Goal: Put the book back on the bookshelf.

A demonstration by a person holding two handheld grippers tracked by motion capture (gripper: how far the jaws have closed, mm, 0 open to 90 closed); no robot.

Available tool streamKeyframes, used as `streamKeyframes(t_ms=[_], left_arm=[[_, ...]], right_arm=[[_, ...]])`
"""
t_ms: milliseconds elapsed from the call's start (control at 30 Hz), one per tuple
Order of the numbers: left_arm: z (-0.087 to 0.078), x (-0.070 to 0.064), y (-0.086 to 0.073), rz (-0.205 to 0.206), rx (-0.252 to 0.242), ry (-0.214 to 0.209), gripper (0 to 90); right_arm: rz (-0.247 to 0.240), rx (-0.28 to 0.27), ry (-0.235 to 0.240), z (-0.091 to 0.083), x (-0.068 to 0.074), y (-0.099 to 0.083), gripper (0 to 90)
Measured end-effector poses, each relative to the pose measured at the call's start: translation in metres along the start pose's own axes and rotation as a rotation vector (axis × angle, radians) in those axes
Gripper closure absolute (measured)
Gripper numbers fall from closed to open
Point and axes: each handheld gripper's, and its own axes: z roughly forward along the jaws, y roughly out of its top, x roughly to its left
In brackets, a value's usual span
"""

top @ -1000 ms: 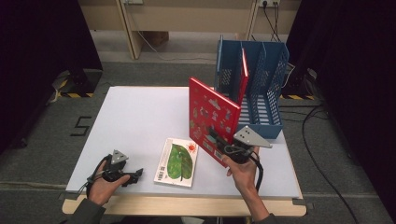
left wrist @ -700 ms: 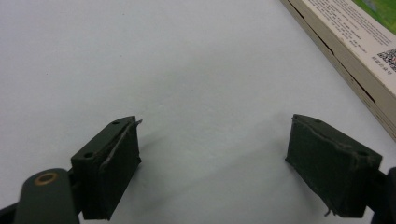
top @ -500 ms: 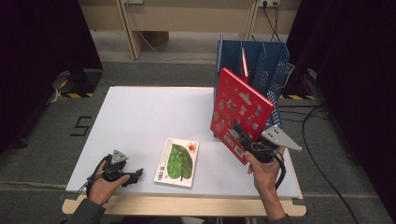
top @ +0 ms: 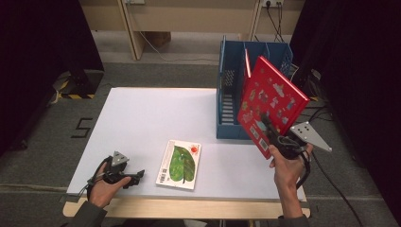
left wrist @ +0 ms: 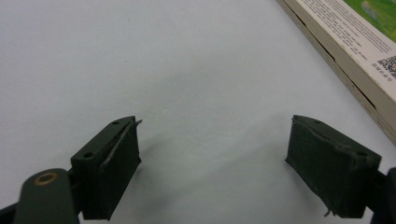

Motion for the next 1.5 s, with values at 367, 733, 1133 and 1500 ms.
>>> streamKeyframes(t_ms=[367, 733, 1133, 1500], left_arm=[[0.002, 0.003, 0.000, -0.006, 0.012, 0.006, 15.8], [0.003, 0.004, 0.000, -0.014, 0.019, 0.000, 15.4], [0.004, 0.004, 0.000, -0.014, 0.018, 0.003, 15.3], [0.004, 0.004, 0.000, -0.014, 0.019, 0.004, 15.3]], right_arm=[[-0.008, 0.010, -0.108, 0.023, -0.029, 0.001, 79.6], [-0.051, 0.066, -0.180, 0.077, -0.042, 0.007, 79.6], [-0.004, 0.106, -0.217, 0.133, -0.056, -0.006, 79.6], [0.017, 0.138, -0.231, 0.166, -0.066, -0.015, 79.6]])
